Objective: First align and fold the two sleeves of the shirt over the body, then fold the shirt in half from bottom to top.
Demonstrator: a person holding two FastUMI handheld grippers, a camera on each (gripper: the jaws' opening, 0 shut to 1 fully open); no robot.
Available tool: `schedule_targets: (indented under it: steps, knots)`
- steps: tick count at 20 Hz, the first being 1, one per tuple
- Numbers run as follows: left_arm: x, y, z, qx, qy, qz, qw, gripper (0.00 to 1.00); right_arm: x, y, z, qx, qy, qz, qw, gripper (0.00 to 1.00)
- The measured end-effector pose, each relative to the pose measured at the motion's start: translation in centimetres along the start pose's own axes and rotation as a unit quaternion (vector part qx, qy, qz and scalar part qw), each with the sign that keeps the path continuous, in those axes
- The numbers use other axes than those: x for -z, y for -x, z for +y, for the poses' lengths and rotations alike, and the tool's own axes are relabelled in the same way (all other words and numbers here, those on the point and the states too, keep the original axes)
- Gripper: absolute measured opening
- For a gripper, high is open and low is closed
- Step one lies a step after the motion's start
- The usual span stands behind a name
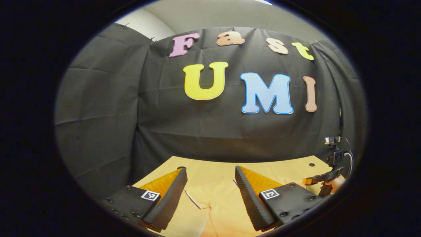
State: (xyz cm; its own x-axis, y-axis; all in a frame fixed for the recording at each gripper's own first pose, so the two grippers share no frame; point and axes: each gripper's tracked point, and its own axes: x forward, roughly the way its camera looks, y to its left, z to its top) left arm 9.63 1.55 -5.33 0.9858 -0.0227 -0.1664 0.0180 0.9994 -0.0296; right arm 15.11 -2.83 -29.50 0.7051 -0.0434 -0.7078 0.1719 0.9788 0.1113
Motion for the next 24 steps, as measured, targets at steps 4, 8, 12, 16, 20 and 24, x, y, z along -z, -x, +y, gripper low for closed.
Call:
schedule_targets:
  steps: [4, 8, 12, 16, 20, 24]
  knots:
    - [0.6, 0.2, -0.2, -0.001, -0.005, 0.005, 1.0, 0.94, 1.9, -2.1, -0.3, 0.007, 0.007, 0.044, 0.999, 0.94]
    - [1.2, 0.5, -0.4, -0.004, -0.004, 0.009, 1.0, 0.94, 3.0, -3.0, -0.4, 0.004, 0.006, 0.067, 0.998, 0.94]
    - [1.7, 0.5, -0.3, -0.008, 0.005, 0.015, 1.0, 0.94, 3.0, -3.2, -0.7, 0.008, -0.011, 0.074, 0.997, 0.92]
    - [2.1, 0.4, -0.1, -0.01, 0.013, 0.017, 1.0, 0.94, 3.2, -2.9, -0.4, 0.009, -0.018, 0.081, 0.997, 0.48]
    - [2.0, 0.6, 0.5, -0.017, 0.014, 0.014, 1.0, 0.94, 3.0, -2.8, 0.3, 0.011, -0.015, 0.079, 0.997, 0.08]
    - [2.3, 1.5, 1.6, -0.031, 0.015, 0.012, 0.999, 0.94, 1.6, -1.9, 1.1, 0.007, 0.011, 0.047, 0.999, 0.03]
